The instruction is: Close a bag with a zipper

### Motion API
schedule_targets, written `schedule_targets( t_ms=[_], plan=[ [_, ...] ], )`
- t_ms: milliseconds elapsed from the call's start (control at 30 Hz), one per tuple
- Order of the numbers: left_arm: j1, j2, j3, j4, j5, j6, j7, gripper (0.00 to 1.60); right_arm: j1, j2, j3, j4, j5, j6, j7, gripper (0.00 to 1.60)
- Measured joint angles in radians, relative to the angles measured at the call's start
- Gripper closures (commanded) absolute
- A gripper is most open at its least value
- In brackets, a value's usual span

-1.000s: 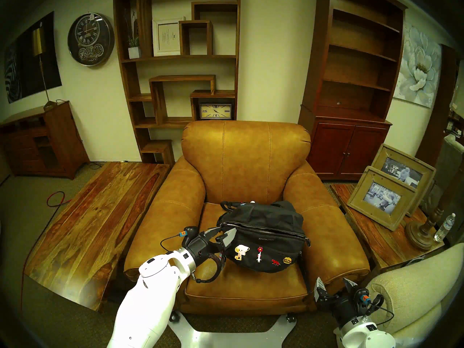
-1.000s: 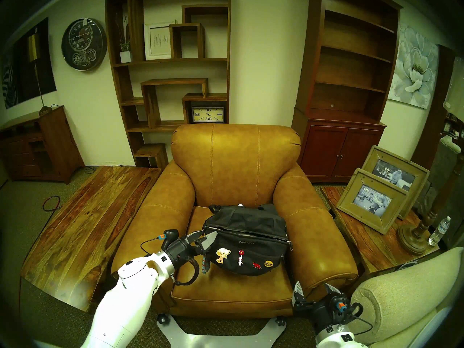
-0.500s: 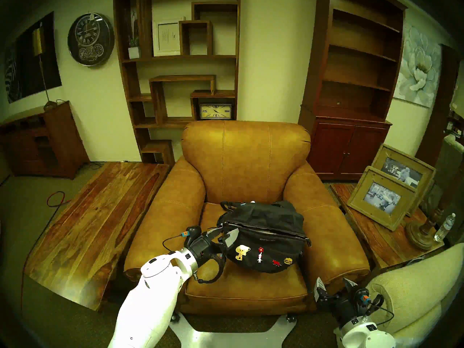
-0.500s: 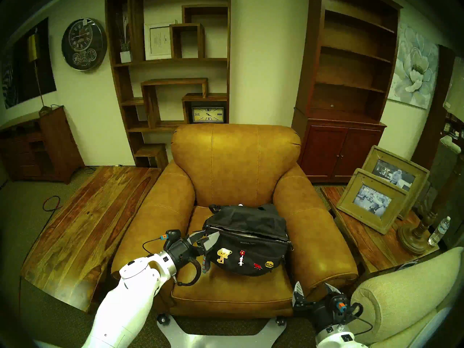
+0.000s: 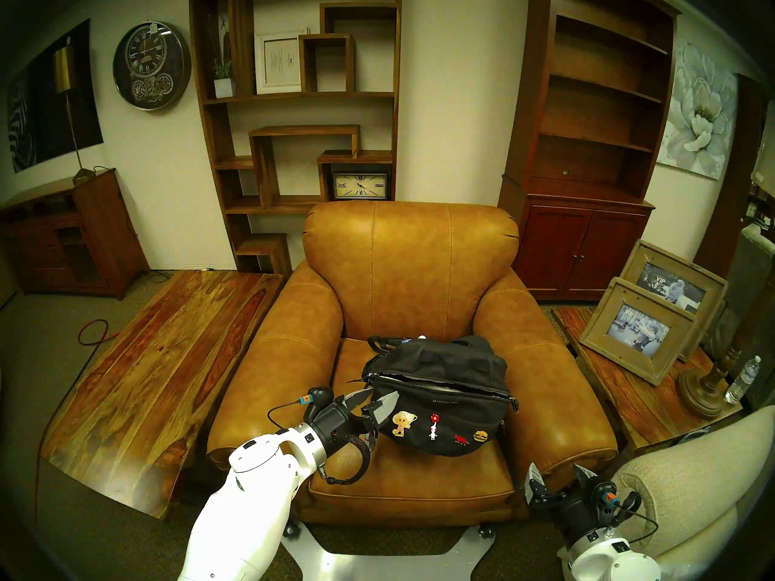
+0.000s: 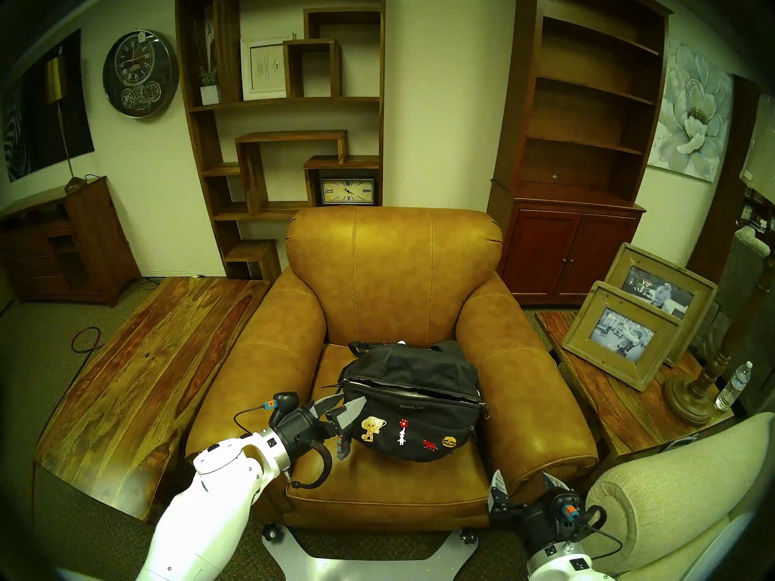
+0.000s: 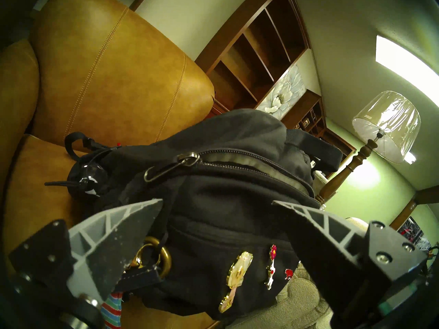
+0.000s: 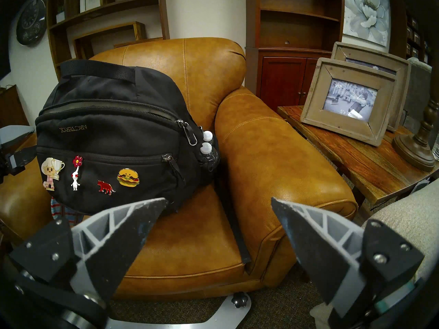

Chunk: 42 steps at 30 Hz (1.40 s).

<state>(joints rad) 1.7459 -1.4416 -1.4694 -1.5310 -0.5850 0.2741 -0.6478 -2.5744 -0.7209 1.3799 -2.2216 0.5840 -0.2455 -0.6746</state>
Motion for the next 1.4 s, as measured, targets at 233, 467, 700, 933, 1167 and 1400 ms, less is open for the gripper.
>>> schedule_targets(
  t_ms=[233, 467, 700, 933, 1167, 1400],
  plan=[
    [-0.031, -0.009, 0.007, 0.022, 0.002, -0.005, 0.008, 0.00, 0.000, 0.000, 0.000, 0.000, 0.000, 0.000, 0.000, 0.00],
    [-0.049, -0.013, 0.004, 0.030, 0.002, -0.009, 0.018, 0.00, 0.000, 0.000, 0.000, 0.000, 0.000, 0.000, 0.000, 0.00],
    [-0.052, -0.013, -0.017, 0.032, 0.001, -0.020, 0.024, 0.00, 0.000, 0.000, 0.000, 0.000, 0.000, 0.000, 0.000, 0.00],
    [-0.064, -0.020, -0.024, 0.041, 0.001, -0.031, 0.035, 0.00, 0.000, 0.000, 0.000, 0.000, 0.000, 0.000, -0.001, 0.00],
    [-0.087, -0.033, 0.008, 0.079, 0.004, -0.039, 0.036, 0.00, 0.000, 0.001, 0.000, 0.000, 0.000, 0.000, -0.001, 0.00],
    [-0.102, -0.045, 0.014, 0.104, 0.000, -0.051, 0.038, 0.00, 0.000, 0.001, 0.000, 0.000, 0.000, 0.000, -0.001, 0.00]
  ],
)
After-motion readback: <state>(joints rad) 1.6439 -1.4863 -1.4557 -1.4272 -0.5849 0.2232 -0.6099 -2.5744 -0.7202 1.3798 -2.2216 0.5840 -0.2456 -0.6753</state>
